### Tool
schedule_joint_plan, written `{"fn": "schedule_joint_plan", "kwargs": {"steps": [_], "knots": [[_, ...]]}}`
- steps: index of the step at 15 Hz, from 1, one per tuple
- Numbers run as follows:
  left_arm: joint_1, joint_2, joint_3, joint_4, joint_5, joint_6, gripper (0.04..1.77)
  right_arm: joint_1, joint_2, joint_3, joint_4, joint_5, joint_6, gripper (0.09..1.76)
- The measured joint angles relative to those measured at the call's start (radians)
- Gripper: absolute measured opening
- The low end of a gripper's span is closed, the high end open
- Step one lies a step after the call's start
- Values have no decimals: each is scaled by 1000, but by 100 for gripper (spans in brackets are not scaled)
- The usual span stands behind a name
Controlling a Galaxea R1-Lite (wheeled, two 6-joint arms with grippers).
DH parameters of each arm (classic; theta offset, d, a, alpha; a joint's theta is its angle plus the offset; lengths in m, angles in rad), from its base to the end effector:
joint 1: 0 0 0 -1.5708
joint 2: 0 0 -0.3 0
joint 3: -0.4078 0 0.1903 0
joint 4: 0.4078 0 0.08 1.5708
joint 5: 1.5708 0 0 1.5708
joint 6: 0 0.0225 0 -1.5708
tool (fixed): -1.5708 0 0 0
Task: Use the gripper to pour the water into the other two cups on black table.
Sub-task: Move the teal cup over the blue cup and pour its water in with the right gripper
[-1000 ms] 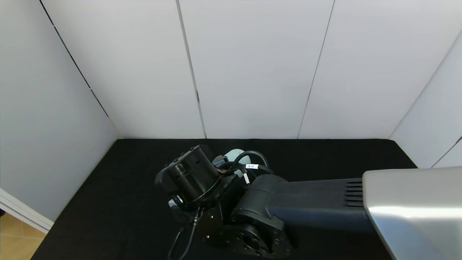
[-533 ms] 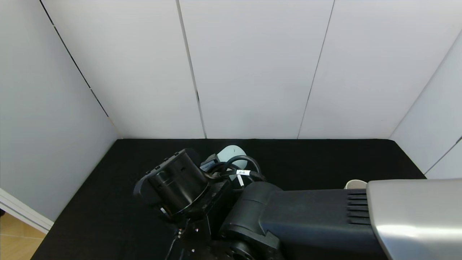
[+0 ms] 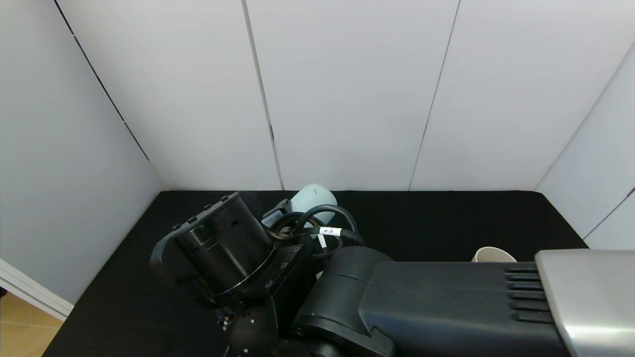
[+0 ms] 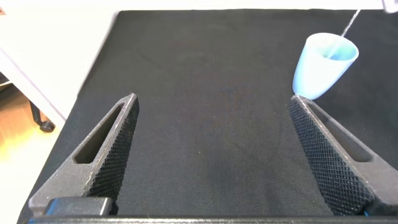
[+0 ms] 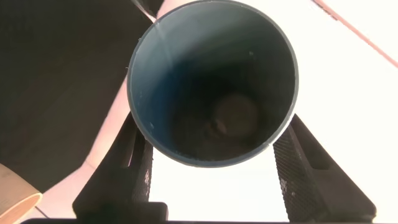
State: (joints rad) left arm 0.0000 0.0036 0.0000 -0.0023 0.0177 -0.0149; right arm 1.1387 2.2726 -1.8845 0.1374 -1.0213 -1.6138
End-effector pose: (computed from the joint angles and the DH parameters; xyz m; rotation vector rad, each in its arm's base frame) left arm -0.0225 0.0004 0.0758 -0.0149 0.0012 0.0177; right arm 0.2114 0.4127 0.1868 -2.0655 0.1058 0.3084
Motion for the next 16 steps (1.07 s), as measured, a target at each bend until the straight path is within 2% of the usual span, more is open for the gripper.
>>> {"fn": "schedule_joint_plan", "kwargs": {"steps": [5, 7, 10, 13, 16], "knots": [[0, 0, 0, 0, 0, 0, 172, 9, -26, 8, 2, 6, 18, 116], [0, 0, 0, 0, 0, 0, 172, 14, -36, 27, 4, 12, 110, 116], [0, 0, 0, 0, 0, 0, 172, 14, -51, 57, 29, 75, 392, 116], [0, 0, 0, 0, 0, 0, 172, -8, -127, 141, 140, 241, 720, 116], [0, 0, 0, 0, 0, 0, 172, -43, -276, 285, 221, 417, 1007, 116]]}}
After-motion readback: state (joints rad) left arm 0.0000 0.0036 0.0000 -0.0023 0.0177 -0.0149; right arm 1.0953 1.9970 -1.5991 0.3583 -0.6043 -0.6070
